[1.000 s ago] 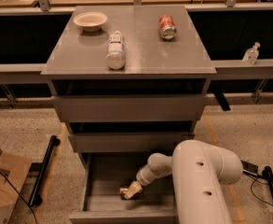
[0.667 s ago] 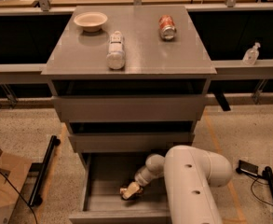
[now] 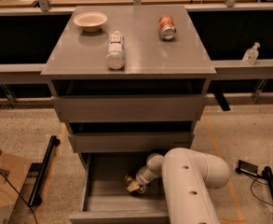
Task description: Pick orange can from bottom drawer and place on counter
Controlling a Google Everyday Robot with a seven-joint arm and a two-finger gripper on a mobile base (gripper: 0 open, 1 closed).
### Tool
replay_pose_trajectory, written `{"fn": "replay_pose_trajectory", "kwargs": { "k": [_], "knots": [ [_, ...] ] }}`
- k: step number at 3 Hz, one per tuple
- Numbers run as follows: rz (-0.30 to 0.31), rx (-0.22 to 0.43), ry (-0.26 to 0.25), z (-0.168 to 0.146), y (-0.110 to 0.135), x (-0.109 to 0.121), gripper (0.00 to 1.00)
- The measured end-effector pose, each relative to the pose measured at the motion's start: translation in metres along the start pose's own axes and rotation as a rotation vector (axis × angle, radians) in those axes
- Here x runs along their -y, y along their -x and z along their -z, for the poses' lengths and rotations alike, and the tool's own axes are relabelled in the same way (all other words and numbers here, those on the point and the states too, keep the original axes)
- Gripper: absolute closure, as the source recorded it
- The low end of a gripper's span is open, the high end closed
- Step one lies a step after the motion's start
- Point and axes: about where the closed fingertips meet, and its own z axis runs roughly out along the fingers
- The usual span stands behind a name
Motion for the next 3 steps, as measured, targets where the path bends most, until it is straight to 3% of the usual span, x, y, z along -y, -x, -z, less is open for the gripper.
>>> {"fn": "replay_pose_trajectory", "kwargs": {
  "k": [1,2,3],
  "knots": [
    [0.000,0.000,0.000,0.001,0.000,0.000,0.73],
    [-0.001,0.014,-0.001,0.029,0.008,-0.013,0.96],
    [0.020,0.072,0.031,0.096,0.037,-0.030,1.00]
  ]
}}
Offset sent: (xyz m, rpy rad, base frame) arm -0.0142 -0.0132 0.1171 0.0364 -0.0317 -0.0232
